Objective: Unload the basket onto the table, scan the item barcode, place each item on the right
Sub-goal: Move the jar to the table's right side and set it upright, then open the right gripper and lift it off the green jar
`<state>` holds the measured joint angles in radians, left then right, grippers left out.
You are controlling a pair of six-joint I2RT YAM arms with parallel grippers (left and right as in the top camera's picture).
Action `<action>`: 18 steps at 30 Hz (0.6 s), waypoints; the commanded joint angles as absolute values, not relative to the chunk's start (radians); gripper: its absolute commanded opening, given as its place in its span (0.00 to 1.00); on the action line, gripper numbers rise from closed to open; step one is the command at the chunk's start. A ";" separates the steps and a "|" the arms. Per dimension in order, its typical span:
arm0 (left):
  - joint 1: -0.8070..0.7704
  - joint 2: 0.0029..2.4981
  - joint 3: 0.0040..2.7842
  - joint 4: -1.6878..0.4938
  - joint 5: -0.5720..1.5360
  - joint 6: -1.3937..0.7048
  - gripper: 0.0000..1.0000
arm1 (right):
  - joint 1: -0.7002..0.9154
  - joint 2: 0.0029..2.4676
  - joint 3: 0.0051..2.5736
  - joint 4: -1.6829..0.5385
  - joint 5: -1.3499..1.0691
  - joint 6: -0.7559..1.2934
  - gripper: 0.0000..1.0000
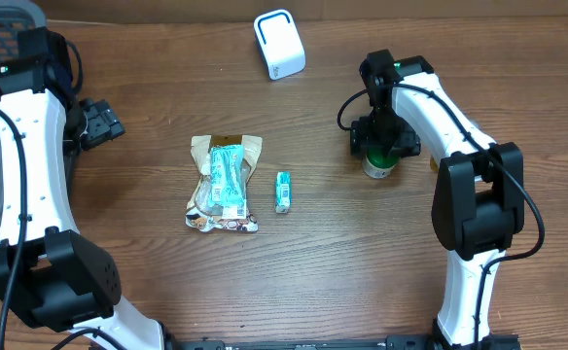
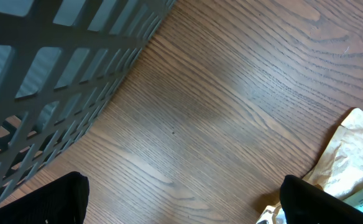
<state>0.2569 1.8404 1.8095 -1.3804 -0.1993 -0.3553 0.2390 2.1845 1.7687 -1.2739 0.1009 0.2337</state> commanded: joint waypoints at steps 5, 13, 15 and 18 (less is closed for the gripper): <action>0.254 1.850 1.827 -1.380 -0.213 -0.337 0.99 | 0.240 2.173 1.766 -1.135 0.172 0.236 0.96; 0.254 1.850 1.827 -1.380 -0.213 -0.336 1.00 | 0.240 2.173 1.766 -0.980 0.093 0.236 0.96; 0.254 1.850 1.827 -1.380 -0.213 -0.336 0.99 | 0.241 2.173 1.766 -0.945 0.043 0.236 0.92; 0.254 1.850 1.827 -1.380 -0.213 -0.336 0.99 | 0.241 2.173 1.766 -0.905 -0.072 0.237 0.73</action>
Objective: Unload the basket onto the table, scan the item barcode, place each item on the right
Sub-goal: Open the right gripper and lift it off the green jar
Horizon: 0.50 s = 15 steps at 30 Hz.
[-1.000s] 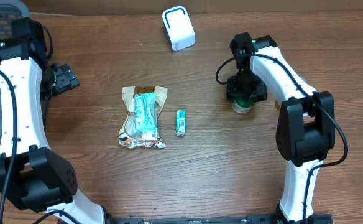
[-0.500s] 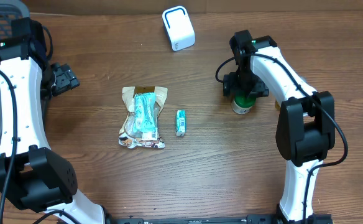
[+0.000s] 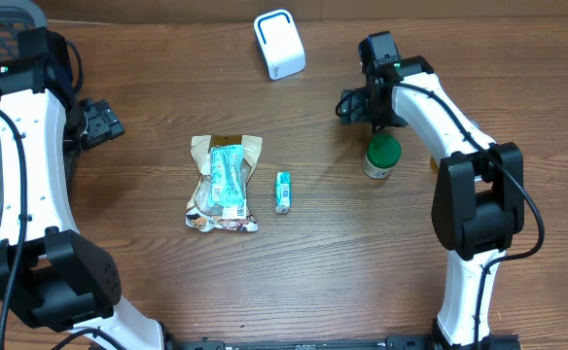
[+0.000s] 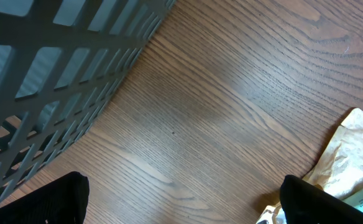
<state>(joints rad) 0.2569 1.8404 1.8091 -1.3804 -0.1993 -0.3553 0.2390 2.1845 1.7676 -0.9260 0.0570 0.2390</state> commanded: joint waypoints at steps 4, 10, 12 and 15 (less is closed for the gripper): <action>0.254 1.850 1.827 -1.380 -0.213 -0.336 1.00 | 0.248 2.173 1.766 -0.898 -0.162 0.237 0.47; 0.254 1.850 1.827 -1.380 -0.213 -0.336 1.00 | 0.286 2.173 1.766 -0.916 -0.158 0.240 0.20; 0.254 1.850 1.827 -1.379 -0.213 -0.337 0.99 | 0.296 2.173 1.766 -0.924 -0.147 0.240 0.18; 0.254 1.850 1.827 -1.380 -0.213 -0.337 0.99 | 0.308 2.173 1.766 -0.944 -0.085 0.241 0.14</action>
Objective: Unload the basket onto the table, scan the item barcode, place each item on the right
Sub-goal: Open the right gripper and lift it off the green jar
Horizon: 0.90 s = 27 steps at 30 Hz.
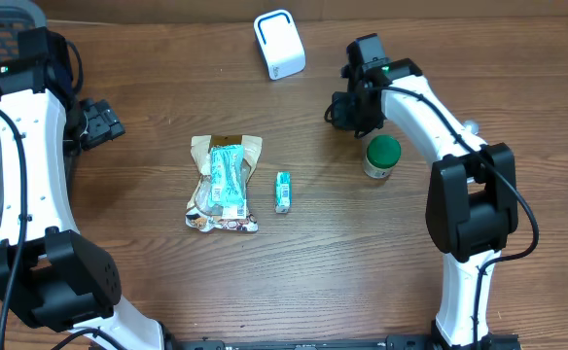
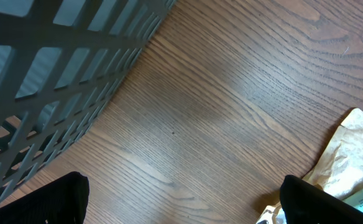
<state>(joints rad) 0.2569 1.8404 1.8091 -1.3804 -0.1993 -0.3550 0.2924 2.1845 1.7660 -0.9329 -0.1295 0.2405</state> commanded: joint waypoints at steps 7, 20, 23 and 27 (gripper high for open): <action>0.254 1.850 1.827 -1.380 -0.213 -0.337 0.99 | 0.304 2.173 1.766 -1.064 0.123 0.343 0.13; 0.254 1.850 1.827 -1.380 -0.213 -0.336 1.00 | 0.231 2.173 1.766 -1.357 0.240 0.367 0.15; 0.254 1.850 1.827 -1.380 -0.213 -0.336 1.00 | 0.210 2.173 1.766 -1.402 0.289 0.367 0.18; 0.254 1.850 1.827 -1.380 -0.213 -0.336 1.00 | 0.179 2.173 1.766 -1.419 0.317 0.367 0.20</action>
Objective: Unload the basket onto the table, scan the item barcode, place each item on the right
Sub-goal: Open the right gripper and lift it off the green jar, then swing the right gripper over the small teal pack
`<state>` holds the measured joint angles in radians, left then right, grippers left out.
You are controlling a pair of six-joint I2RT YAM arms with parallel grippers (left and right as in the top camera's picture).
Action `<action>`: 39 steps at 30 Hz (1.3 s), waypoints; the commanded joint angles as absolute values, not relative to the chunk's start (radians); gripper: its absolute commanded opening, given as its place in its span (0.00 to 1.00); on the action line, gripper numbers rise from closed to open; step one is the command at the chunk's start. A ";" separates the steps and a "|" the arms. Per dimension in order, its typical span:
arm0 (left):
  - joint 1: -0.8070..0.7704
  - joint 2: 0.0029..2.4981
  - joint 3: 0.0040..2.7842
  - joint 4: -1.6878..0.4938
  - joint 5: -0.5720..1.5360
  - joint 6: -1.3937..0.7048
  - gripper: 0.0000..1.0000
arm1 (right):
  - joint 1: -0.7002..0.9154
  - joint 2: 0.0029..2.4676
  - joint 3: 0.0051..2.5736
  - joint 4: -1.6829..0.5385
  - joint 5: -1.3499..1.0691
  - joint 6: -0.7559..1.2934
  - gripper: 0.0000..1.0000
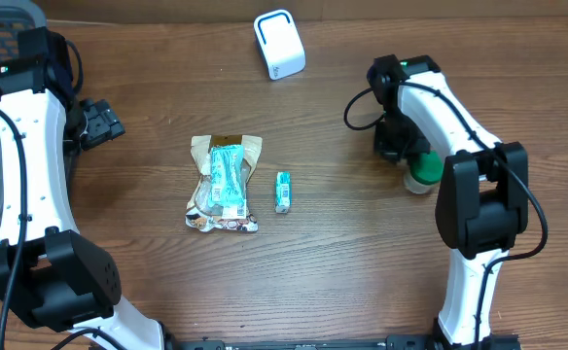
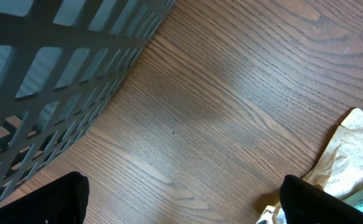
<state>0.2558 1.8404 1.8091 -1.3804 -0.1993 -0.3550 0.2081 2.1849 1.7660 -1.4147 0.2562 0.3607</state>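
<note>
The white barcode scanner (image 1: pixel 279 44) stands at the back of the wooden table. A snack bag (image 1: pixel 224 185) with a teal packet on top lies left of centre, and a small teal item (image 1: pixel 283 192) lies beside it. A green-lidded jar (image 1: pixel 422 173) stands at the right. My right gripper (image 1: pixel 398 143) is close against the jar's upper left side; whether its jaws are around the jar is hidden by the arm. My left gripper (image 1: pixel 99 122) hangs at the far left, open and holding nothing (image 2: pixel 181 208). The bag's corner (image 2: pixel 355 155) shows in the left wrist view.
A grey slatted basket (image 2: pixel 51 56) stands just left of my left gripper, at the table's left edge. Bare wood lies between the basket and the snack bag.
My right gripper has moved from behind and left of the jar to right beside it. The jar now stands farther right and slightly nearer the front. The left arm has not moved.
My right gripper was first down over the green-lidded jar. Then it was away behind the jar, which stood alone, and then further back and left. Now the gripper is against the jar again, and the jar is further right. The left gripper stayed open throughout.
</note>
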 commanded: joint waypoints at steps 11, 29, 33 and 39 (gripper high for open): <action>0.254 1.850 1.827 -1.380 -0.213 -0.336 1.00 | 0.155 2.173 1.766 -1.420 0.245 0.393 0.20; 0.254 1.850 1.827 -1.380 -0.213 -0.336 1.00 | 0.157 2.173 1.766 -1.443 0.271 0.448 0.24; 0.254 1.850 1.827 -1.380 -0.213 -0.336 1.00 | 0.170 2.173 1.766 -1.422 0.095 0.386 0.25; 0.254 1.850 1.827 -1.380 -0.213 -0.336 1.00 | 0.214 2.173 1.766 -1.383 -0.255 0.188 0.28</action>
